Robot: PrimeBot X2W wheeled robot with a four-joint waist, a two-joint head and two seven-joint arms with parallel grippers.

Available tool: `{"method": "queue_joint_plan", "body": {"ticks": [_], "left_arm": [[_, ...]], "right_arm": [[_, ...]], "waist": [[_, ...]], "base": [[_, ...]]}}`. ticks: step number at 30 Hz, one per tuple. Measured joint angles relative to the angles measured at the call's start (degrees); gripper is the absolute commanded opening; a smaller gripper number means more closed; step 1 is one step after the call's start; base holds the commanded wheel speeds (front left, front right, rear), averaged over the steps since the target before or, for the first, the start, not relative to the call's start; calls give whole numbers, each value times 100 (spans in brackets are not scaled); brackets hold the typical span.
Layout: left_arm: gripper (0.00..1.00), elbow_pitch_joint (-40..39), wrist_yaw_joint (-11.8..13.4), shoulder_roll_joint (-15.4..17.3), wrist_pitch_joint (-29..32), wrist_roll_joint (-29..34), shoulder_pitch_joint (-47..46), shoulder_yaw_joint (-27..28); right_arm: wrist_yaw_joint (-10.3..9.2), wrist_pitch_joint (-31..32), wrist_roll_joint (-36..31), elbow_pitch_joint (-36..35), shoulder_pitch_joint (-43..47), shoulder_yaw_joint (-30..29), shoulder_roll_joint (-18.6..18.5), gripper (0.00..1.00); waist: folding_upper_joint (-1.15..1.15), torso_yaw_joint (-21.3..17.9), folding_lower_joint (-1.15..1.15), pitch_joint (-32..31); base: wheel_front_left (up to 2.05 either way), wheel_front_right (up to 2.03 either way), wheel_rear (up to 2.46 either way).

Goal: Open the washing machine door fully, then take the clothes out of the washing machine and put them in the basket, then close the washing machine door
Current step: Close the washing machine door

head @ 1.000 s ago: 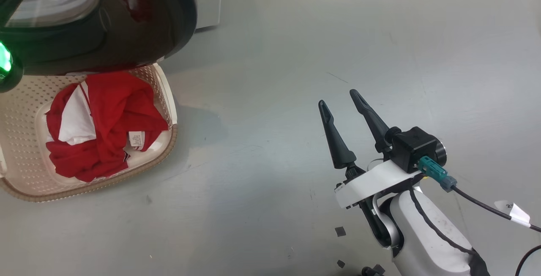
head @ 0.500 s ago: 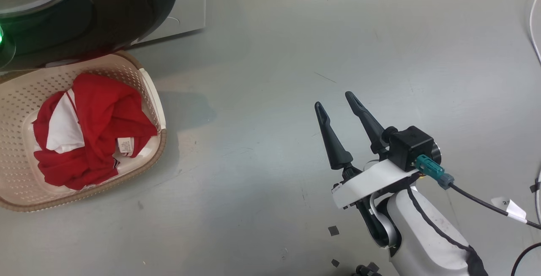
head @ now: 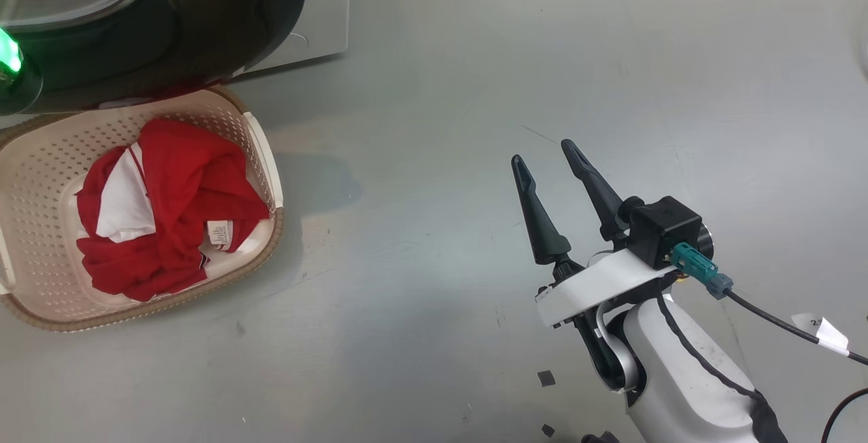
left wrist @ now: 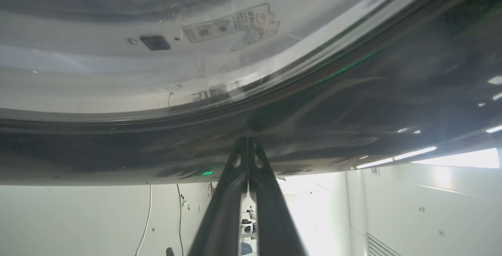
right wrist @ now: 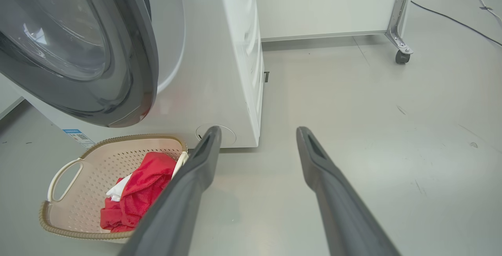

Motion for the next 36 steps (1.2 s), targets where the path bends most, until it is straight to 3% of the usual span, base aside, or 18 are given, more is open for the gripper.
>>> {"method": "queue_joint_plan", "body": {"ticks": [20,21,23,25,26,36], "left_arm": [[2,523,-1060,-606,-20,-410,1818,394],[26,553,-1109,-633,-42,-410,1941,432],[45,601,-1156,-700,-70,-444,2190,463],[85,658,-1176,-748,-98,-443,2433,465],[99,666,-1210,-775,-120,-443,2547,479],[100,672,-1313,-1280,-444,-460,3454,711]], "right_arm": [[-65,0,-71,215,59,-336,-1,100],[-82,0,-71,236,70,-356,-1,100],[-83,0,-71,275,133,-389,-1,100],[-83,0,-75,312,225,-410,-12,100],[-83,0,-79,328,271,-415,-18,100],[-85,0,-81,414,540,-527,-45,100]], "waist": [[0,660,0,-546],[0,693,0,-592],[0,759,0,-692],[0,825,0,-794],[0,858,0,-845],[0,1199,0,-1330]], "base": [[0,0,0],[0,0,0],[0,0,0],[0,0,0],[0,0,0],[0,0,0]]}}
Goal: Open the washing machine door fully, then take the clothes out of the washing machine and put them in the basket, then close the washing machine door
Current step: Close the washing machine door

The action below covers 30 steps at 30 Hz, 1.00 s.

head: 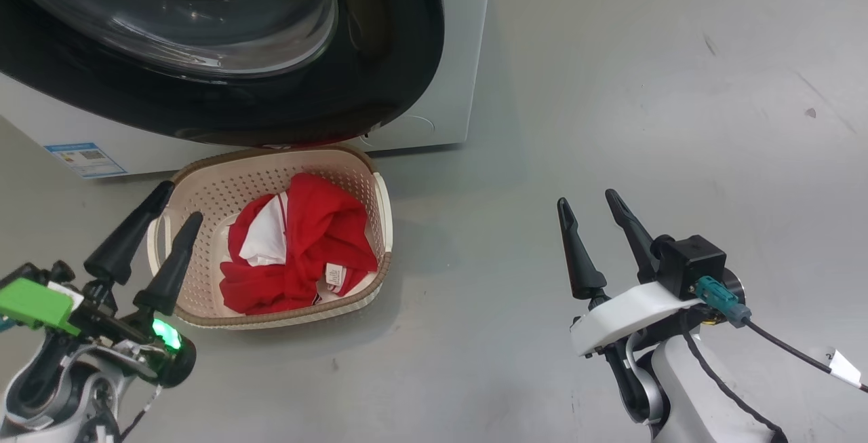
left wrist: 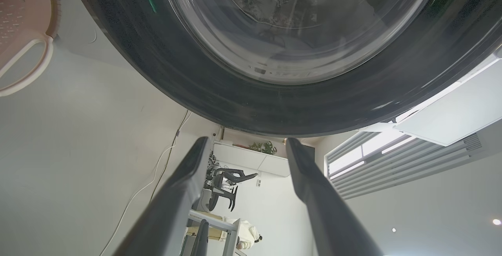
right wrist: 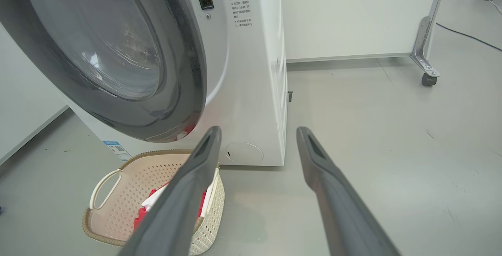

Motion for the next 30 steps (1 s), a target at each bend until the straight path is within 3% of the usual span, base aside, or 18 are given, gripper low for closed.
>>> {"method": "queue_joint_plan", "body": {"ticks": [10,15,21,30], "left_arm": [[100,-124,-45,-444,-337,43,769,211],[100,-655,-45,-687,-753,552,931,576],[100,-1368,-45,-644,-1584,2167,1011,836],[100,-2426,-46,-136,-2764,4983,1092,339]], "right_arm": [[-1,0,0,60,265,-54,-9,100],[-47,0,-9,74,443,-144,-98,100],[-55,0,-37,76,563,-192,-154,100],[-60,0,-51,13,586,-258,-197,100]], "waist": [[0,230,0,-376],[0,365,0,-560],[0,492,0,-725],[0,616,0,-981]], "base": [[0,0,0],[0,0,0],[0,0,0],[0,0,0]]}}
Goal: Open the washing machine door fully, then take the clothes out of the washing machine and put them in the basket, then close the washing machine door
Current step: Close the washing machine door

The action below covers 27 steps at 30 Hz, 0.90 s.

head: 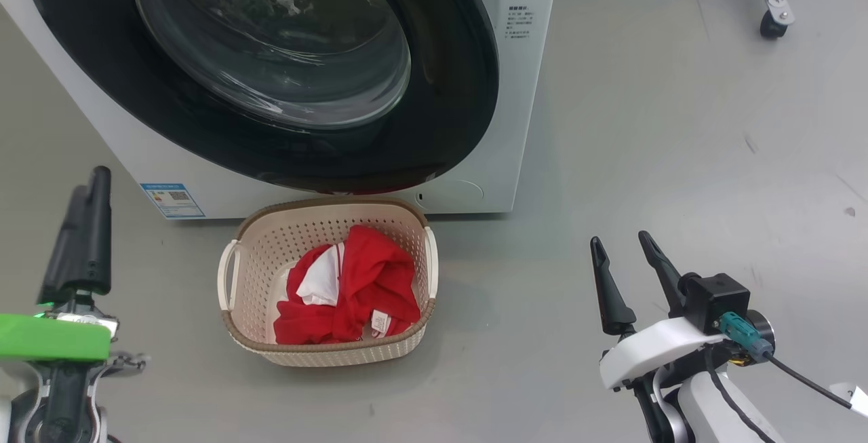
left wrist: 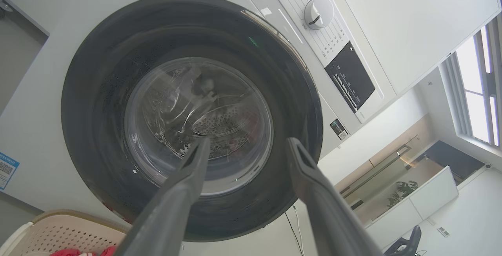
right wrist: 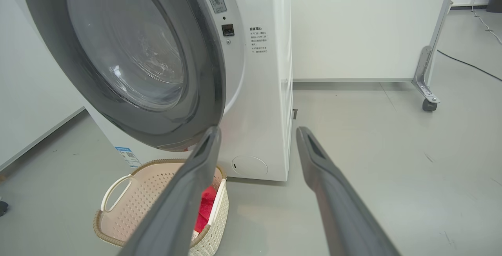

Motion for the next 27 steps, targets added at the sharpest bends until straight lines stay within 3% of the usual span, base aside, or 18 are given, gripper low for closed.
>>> {"method": "queue_joint_plan", "body": {"ticks": [9,16,22,27], "left_arm": [[100,-129,45,376,-932,2028,459,-231],[100,14,592,656,-1192,3450,1024,-635],[100,169,1013,726,-1248,4146,1415,-966],[100,285,1199,726,-1276,4520,1580,-1179]], "right_arm": [[-43,0,-35,-48,182,19,-20,100],[-45,0,-35,-76,366,48,-19,100],[-51,0,-35,-113,534,60,-16,100],[-51,1,-34,-132,628,77,-5,100]], "waist": [[0,92,0,-269],[0,65,0,-444],[0,13,0,-519],[0,-7,0,-577]], "base": [[0,0,0],[0,0,0],[0,0,0],[0,0,0]]}}
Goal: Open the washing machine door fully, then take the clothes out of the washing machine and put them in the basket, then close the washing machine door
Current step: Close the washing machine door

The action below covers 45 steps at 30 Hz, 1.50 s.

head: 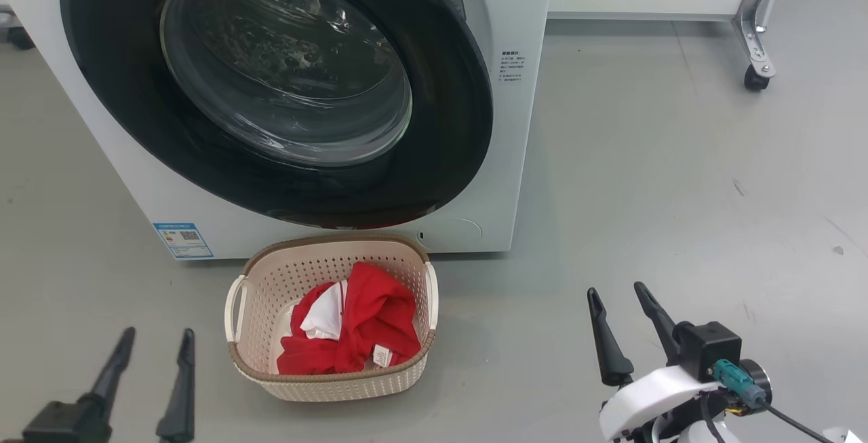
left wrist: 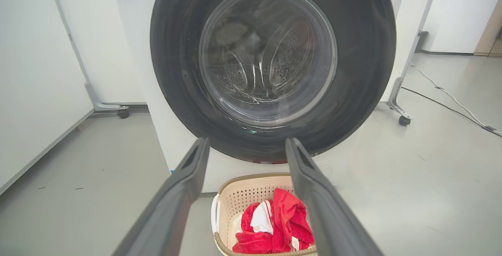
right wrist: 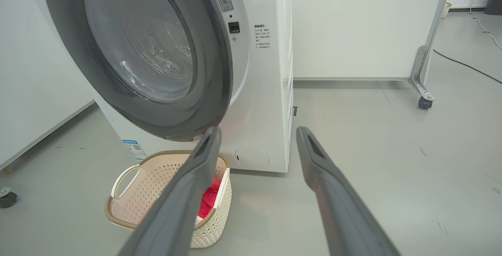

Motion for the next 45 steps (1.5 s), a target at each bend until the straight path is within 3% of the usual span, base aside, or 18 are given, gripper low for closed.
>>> {"method": "queue_joint_plan", "body": {"ticks": [34,35,36,45], "left_arm": [[100,123,147,-541,-7,623,104,-79],[100,123,156,-556,-7,639,104,-64],[100,124,169,-570,-7,646,104,-57],[100,53,170,-671,19,716,93,-33]], "right_arm": [[-94,76,0,-242,188,-8,-1,98],[-94,76,0,-257,188,-15,-5,38],[-94,76,0,-259,188,-16,-9,0],[-90,153,-1,-363,159,-7,-98,0]], "waist": [[0,-10,0,59],[0,-9,0,73],[0,-8,0,82],[0,14,0,227]], "base": [[0,0,0],[0,0,0],[0,0,0],[0,0,0]]}}
